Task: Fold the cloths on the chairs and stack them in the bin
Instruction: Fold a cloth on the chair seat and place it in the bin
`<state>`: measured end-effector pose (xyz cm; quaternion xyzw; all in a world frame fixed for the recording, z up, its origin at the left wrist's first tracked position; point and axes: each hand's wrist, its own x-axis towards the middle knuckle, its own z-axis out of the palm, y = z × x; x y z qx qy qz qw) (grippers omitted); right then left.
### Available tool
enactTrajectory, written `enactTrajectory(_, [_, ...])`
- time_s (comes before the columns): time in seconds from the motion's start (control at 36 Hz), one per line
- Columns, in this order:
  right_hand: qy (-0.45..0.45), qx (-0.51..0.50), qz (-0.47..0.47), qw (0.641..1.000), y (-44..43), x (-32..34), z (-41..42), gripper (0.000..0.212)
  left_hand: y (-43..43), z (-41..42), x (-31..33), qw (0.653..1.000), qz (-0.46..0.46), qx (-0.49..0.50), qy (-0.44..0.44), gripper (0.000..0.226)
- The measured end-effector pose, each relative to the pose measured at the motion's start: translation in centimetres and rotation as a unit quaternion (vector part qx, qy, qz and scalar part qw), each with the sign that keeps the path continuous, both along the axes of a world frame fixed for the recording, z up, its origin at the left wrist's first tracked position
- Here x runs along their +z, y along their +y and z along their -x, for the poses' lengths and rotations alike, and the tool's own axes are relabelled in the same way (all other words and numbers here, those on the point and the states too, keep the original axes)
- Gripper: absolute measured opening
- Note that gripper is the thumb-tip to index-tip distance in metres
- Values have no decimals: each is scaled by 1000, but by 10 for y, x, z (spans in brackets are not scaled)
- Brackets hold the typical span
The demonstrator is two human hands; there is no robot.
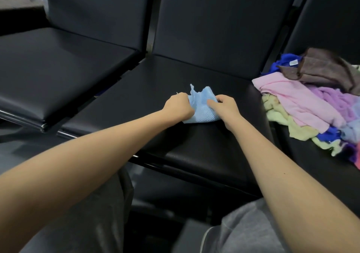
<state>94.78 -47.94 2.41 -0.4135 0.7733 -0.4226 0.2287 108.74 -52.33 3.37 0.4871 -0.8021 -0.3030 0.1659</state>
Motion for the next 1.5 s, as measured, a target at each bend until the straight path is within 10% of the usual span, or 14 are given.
enactTrajectory(0.19, [196,-21,-113,974,-1,-6,-3,39,7,14,-10,990,27,127,-49,48])
enactTrajectory(0.36, [85,-35,-109,990,-2,0,-2,49,0,21,-15,992,36,113,-52,53])
enactTrajectory(0.47, [51,-26,-99,993,0,1,-2,17,-7,23,-15,992,12,113,-51,60])
enactTrajectory(0.72, [-56,-46,-47,996,5,10,0,27,-10,26,-12,991,-94,56,79,24])
enactTrajectory(0.97, [-103,-115,78,985,42,27,20,25,23,43,9,873,-373,6,314,20])
enactTrajectory(1.19, [-22,-125,141,982,117,45,69,40,78,97,36,822,-465,-53,325,32])
enactTrajectory(1.5, [-212,-272,172,923,263,44,145,9,216,182,58,840,-461,-95,271,14])
